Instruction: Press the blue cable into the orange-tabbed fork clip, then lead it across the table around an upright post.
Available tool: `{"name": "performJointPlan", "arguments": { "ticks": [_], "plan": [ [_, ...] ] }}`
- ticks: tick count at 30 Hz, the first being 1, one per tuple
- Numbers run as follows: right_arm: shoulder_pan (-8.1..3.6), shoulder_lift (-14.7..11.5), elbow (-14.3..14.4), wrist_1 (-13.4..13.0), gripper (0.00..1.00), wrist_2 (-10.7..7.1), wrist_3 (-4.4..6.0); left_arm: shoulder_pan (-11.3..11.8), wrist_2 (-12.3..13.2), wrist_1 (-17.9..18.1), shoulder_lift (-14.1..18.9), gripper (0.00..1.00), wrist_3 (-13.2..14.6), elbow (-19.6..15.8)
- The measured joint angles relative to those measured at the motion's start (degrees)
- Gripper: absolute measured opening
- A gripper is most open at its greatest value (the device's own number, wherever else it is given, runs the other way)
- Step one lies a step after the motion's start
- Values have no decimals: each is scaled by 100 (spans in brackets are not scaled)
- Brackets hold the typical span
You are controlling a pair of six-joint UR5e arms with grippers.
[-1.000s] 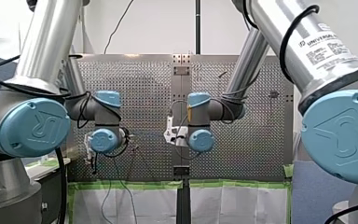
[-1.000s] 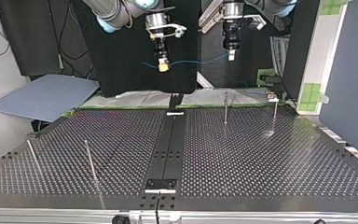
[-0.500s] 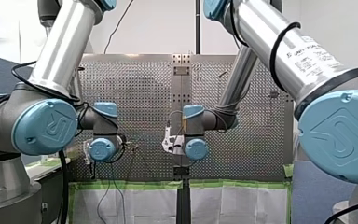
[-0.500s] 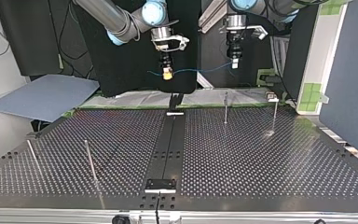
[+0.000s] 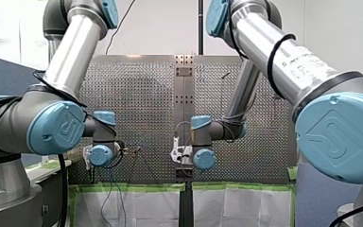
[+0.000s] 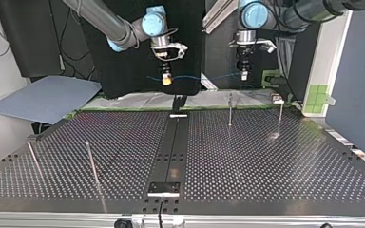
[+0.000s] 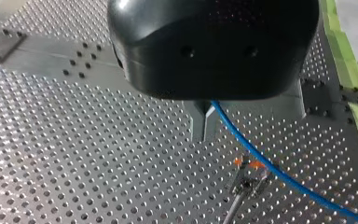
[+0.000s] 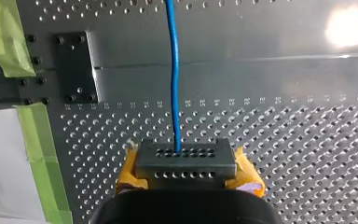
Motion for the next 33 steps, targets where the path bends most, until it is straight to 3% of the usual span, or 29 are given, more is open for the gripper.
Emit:
{"name": "performJointPlan", "arguments": {
  "ticks": [9,15,23,33],
  "plan": [
    [-244,269,-215,39,0,-411,-15,75,-56,235,-519,0,-47,244],
    [-272,574,-526,260,0,-673,-44,111,-62,234,-825,0,-132,334],
    [-284,666,-871,496,0,-930,-86,156,-9,156,-1065,0,-205,521],
    [-341,674,-1028,523,0,-988,-124,220,190,-315,-1075,0,-424,1041]
  ]
}}
